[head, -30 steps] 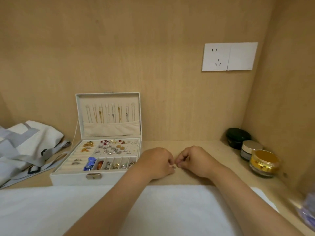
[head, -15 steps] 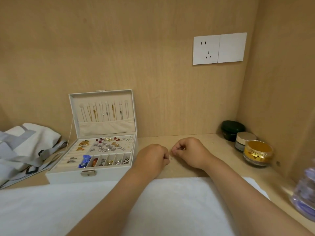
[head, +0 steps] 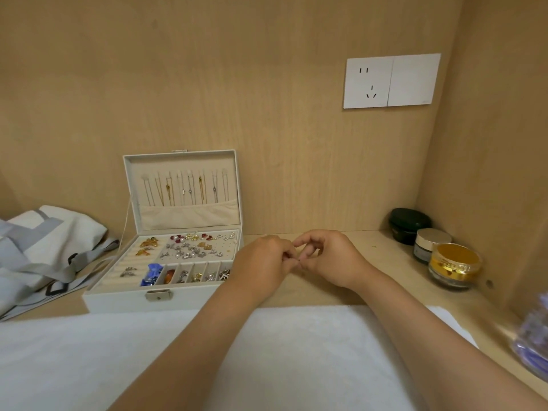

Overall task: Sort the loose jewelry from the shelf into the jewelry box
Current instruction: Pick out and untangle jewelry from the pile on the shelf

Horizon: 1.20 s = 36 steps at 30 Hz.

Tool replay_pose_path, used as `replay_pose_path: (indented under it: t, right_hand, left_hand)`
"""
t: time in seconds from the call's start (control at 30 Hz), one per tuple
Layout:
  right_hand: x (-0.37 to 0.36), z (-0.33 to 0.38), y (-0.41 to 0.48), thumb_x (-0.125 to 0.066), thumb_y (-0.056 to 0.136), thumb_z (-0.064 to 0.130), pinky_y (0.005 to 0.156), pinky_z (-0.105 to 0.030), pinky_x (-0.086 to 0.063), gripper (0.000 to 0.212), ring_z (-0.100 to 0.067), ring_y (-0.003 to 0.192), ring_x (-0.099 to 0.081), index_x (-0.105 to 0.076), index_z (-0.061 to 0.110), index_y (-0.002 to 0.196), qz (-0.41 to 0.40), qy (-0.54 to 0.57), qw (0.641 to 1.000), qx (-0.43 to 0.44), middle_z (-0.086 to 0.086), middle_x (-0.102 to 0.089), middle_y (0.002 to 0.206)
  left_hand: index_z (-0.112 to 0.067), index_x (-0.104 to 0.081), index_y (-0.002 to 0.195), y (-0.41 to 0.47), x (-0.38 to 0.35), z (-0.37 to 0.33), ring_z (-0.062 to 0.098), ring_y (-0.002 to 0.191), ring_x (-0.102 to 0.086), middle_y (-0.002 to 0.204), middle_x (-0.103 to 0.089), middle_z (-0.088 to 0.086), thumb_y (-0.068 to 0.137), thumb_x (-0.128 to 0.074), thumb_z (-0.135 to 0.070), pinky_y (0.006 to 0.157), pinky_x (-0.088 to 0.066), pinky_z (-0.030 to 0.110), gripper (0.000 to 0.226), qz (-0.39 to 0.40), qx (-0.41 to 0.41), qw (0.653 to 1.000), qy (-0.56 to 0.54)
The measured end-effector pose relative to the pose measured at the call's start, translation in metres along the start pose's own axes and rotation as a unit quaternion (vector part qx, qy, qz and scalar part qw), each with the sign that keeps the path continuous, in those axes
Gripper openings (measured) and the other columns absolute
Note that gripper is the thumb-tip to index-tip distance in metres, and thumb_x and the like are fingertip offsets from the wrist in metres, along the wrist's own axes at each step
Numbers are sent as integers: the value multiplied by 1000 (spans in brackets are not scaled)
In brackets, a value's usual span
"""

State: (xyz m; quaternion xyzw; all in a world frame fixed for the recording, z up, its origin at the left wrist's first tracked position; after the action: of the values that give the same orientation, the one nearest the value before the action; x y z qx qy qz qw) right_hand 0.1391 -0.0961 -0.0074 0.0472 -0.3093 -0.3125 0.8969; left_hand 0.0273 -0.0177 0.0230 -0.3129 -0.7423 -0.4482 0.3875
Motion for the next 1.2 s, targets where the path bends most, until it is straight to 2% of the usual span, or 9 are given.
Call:
replay_pose_path:
  t: [0.1, 0.2, 0.37, 0.5, 0.73, 0.83, 0.97, 1.07, 1.2]
  right_hand:
    - [-2, 1, 0, -79, 77, 5, 67, -13, -46, 22, 3, 68, -63, -76, 20, 92, 5, -12, 1000, 8, 5, -74, 76]
    - [-4, 1, -1, -81, 76, 6, 73, -15, -49, 24, 2, 71, -64, -76, 18, 96, 26, -17, 1000, 0, 4, -75, 77]
    - [-1, -6, -2, -80, 82, 20, 77, -19, -50, 14, 2, 77, -63, -78, 30, 91, 54, -146, 988, -22, 13, -73, 84]
    - [-6, -6, -4, -77, 84, 25, 86, -26, -53, 9, 2, 86, -64, -81, 31, 89, 81, -186, 979, -21, 17, -73, 89]
    - [-13, -2, 0, -65, 89, 29, 80, -37, -55, 8, -6, 82, -62, -73, 28, 87, 69, -265, 962, 6, 14, -69, 87]
    - [-12, 2, 0, -61, 91, 25, 77, -32, -53, 11, -5, 78, -61, -72, 23, 90, 47, -222, 974, 11, 11, -70, 88]
    - [-11, 19, 5, -63, 94, 18, 65, -12, -39, 11, 8, 61, -53, -71, 19, 86, 6, -94, 995, 21, 11, -67, 82]
    - [-17, 39, 13, -63, 95, 13, 64, -10, -38, 13, 9, 58, -51, -70, 11, 84, -8, 3, 1000, 18, 7, -66, 81]
    - [-33, 65, 31, -61, 97, 11, 57, -10, -35, 20, 8, 49, -50, -67, 18, 79, -10, 93, 996, 14, 7, -64, 78]
  left_hand:
    - [-32, -71, 93, -1, -4, 0, 10, 94, -61, 97, -67, -11, 89, -67, -42, 71, -42, 25, 11, 11, 2, 1000, 3]
    - [-31, -70, 90, -2, -5, -2, 13, 94, -61, 96, -67, -8, 91, -61, -36, 73, -47, 28, 11, 7, -6, 1000, 8]
    - [-30, -68, 92, -3, -15, 0, 16, 92, -64, 92, -70, -7, 90, -52, -36, 69, -45, 26, 17, 28, -11, 998, 57]
    - [-30, -64, 81, -4, -20, -2, 16, 91, -64, 93, -70, -7, 87, -54, -34, 67, -37, 24, 12, 46, -8, 997, 59]
    - [-24, -56, 73, -5, -15, 1, 16, 83, -59, 83, -66, -7, 81, -57, -31, 67, -40, 26, 11, 47, 37, 998, 5]
    - [-19, -50, 67, -4, -1, -1, 17, 71, -55, 72, -62, -4, 79, -59, -28, 59, -40, 27, 18, 34, 70, 995, -67]
    - [-18, -52, 65, -3, 34, 13, 12, 62, -53, 67, -60, -5, 76, -64, -25, 56, -40, 27, 18, -28, 121, 980, -155]
    - [-17, -54, 64, -4, 57, 40, 16, 58, -58, 62, -59, -4, 74, -66, -21, 51, -41, 24, 16, -65, 167, 963, -199]
    - [-15, -54, 63, -4, 70, 78, 19, 55, -59, 58, -60, 3, 71, -67, -17, 55, -46, 29, 15, -74, 203, 947, -239]
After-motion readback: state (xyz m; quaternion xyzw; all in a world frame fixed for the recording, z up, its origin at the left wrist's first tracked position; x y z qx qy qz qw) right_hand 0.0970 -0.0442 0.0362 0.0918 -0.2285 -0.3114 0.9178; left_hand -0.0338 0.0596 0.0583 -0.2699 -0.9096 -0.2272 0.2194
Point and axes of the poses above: each hand's wrist, its own y-axis towards the middle knuckle, its own x-axis out of the back of the hand, z = x × y, the point moved 9 cm from there along y, towards the middle knuckle
